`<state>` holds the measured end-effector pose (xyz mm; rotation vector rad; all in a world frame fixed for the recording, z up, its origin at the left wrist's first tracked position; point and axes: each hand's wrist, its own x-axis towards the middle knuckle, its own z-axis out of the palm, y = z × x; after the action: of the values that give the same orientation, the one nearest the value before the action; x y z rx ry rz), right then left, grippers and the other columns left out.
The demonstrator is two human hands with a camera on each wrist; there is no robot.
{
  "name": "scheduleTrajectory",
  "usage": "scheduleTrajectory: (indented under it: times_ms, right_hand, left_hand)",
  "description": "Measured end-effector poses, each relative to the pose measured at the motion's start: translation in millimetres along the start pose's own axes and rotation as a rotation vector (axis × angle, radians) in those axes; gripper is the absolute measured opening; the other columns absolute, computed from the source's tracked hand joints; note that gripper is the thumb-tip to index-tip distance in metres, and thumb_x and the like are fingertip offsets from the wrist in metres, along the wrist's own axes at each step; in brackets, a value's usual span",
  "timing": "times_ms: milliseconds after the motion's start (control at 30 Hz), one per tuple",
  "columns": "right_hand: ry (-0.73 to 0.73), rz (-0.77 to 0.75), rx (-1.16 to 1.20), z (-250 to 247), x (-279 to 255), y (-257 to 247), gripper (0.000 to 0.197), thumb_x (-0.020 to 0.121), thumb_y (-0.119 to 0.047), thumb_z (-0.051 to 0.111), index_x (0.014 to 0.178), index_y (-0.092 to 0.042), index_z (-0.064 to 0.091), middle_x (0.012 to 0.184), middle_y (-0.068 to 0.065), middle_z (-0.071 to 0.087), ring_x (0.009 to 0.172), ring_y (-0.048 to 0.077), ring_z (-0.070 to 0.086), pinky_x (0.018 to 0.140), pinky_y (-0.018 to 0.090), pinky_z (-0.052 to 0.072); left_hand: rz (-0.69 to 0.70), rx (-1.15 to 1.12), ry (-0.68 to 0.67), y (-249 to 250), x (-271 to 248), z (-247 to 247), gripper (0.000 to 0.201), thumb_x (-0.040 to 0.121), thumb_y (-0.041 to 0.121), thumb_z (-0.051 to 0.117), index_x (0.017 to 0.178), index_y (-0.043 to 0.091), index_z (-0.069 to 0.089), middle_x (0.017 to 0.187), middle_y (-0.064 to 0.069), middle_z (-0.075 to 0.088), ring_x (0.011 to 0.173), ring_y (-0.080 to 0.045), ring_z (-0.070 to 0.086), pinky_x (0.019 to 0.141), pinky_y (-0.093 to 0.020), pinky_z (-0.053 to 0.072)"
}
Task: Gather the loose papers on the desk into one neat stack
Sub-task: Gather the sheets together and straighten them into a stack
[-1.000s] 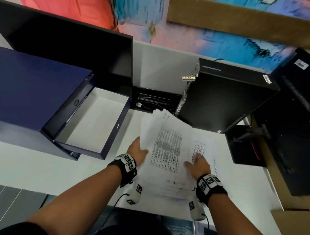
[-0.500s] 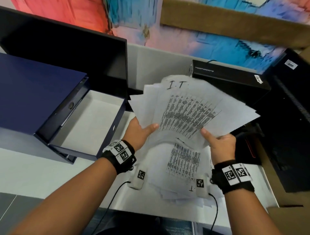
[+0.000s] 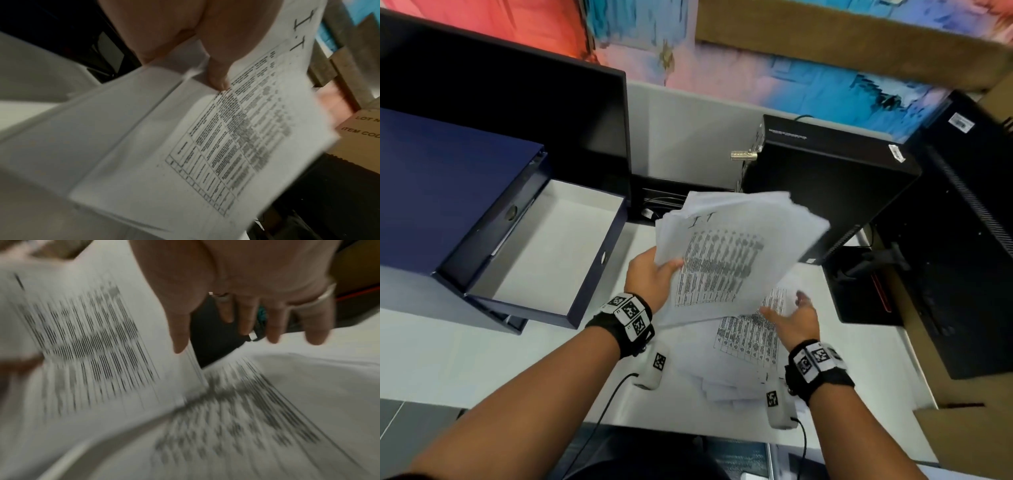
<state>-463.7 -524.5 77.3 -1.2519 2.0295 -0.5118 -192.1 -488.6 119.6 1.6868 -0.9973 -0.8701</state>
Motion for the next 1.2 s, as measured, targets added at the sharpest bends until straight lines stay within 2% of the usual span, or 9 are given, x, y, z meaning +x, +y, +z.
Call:
scheduleTrajectory:
  times_ms: [200, 300, 433, 600, 767, 900, 1033, 1133, 1200]
  right_hand:
    - [-0.047, 0.201, -0.555, 41, -16, 37, 0.131, 0.061, -0.071, 0.075, 0.156, -0.013, 0.006, 0.157, 0.01, 0.021, 0.14, 0.035, 0.026, 0.109, 0.056, 0.034]
    - [-0.044, 0.22, -0.573, 44, -13, 36, 0.137, 0.057, -0.071, 0.078, 0.156, -0.014, 0.003, 0.154, 0.011, 0.022, 0.136, 0.035, 0.029, 0.107, 0.055, 0.037]
    - [-0.087, 0.231, -0.567, 43, -6, 33, 0.139, 0.059, -0.064, 0.082, 0.157, -0.012, -0.002, 0.151, 0.016, 0.024, 0.134, 0.037, 0.034, 0.107, 0.05, 0.04]
    - [-0.113, 0.241, -0.364, 42, -1, 27, 0.131, 0.069, -0.036, 0.088, 0.155, -0.004, -0.005, 0.148, 0.023, 0.039, 0.129, 0.034, 0.051, 0.098, 0.037, 0.05]
    - [-0.034, 0.307, -0.544, 49, -12, 20, 0.13, 0.064, -0.065, 0.077, 0.155, -0.005, 0.006, 0.147, 0.018, 0.032, 0.133, 0.034, 0.037, 0.106, 0.044, 0.038]
    - [-0.077, 0.305, -0.43, 56, -8, 20, 0.13, 0.067, -0.053, 0.083, 0.154, -0.002, 0.002, 0.15, 0.021, 0.031, 0.135, 0.037, 0.041, 0.105, 0.046, 0.041]
    - [-0.12, 0.249, -0.299, 57, 4, 30, 0.089, 0.062, -0.039, 0.09, 0.132, -0.004, 0.049, 0.126, 0.013, 0.063, 0.111, 0.028, 0.064, 0.093, 0.036, 0.055]
    - [-0.136, 0.237, -0.269, 57, 4, 36, 0.067, 0.083, -0.024, 0.075, 0.14, -0.005, 0.045, 0.135, 0.006, 0.054, 0.122, 0.027, 0.055, 0.084, 0.021, 0.048]
    - [-0.157, 0.241, -0.241, 61, 3, 46, 0.055, 0.094, -0.018, 0.06, 0.143, -0.002, 0.041, 0.142, 0.013, 0.048, 0.129, 0.031, 0.049, 0.09, 0.025, 0.046]
  left_hand:
    - [0.041, 0.042, 0.076, 6, 2, -16, 0.031, 0.092, 0.022, 0.066, 0.118, 0.004, 0.066, 0.097, -0.001, 0.071, 0.09, -0.018, 0.067, 0.079, -0.026, 0.054]
    - [0.023, 0.016, 0.081, 4, 1, -22, 0.033, 0.091, 0.022, 0.067, 0.119, 0.003, 0.065, 0.096, -0.001, 0.071, 0.09, -0.018, 0.069, 0.08, -0.03, 0.059]
    - [0.03, -0.033, 0.1, 8, -3, -25, 0.033, 0.092, 0.017, 0.066, 0.122, 0.006, 0.061, 0.094, 0.0, 0.068, 0.08, -0.01, 0.063, 0.065, -0.011, 0.048]
    - [0.019, -0.048, 0.107, 11, 0, -27, 0.03, 0.09, 0.021, 0.069, 0.117, 0.01, 0.064, 0.093, -0.001, 0.07, 0.081, -0.008, 0.065, 0.065, -0.018, 0.05]
    - [0.011, -0.053, 0.121, 12, 2, -30, 0.031, 0.088, 0.022, 0.071, 0.116, 0.008, 0.067, 0.095, -0.005, 0.073, 0.082, -0.014, 0.068, 0.071, -0.027, 0.057]
    - [-0.011, -0.082, 0.124, 12, 2, -32, 0.032, 0.087, 0.023, 0.072, 0.117, 0.01, 0.068, 0.094, -0.004, 0.074, 0.078, -0.013, 0.069, 0.074, -0.031, 0.058]
    - [-0.063, -0.117, 0.098, 8, -2, -30, 0.036, 0.086, 0.021, 0.074, 0.12, 0.011, 0.067, 0.101, -0.003, 0.074, 0.088, -0.017, 0.07, 0.08, -0.028, 0.055]
    - [-0.124, -0.105, 0.051, 2, -10, -26, 0.034, 0.086, 0.021, 0.073, 0.118, 0.009, 0.068, 0.099, -0.003, 0.074, 0.086, -0.019, 0.07, 0.081, -0.032, 0.058]
    - [-0.159, -0.12, 0.037, -4, -13, -23, 0.032, 0.086, 0.02, 0.073, 0.116, 0.009, 0.069, 0.1, -0.003, 0.075, 0.09, -0.019, 0.072, 0.086, -0.038, 0.058]
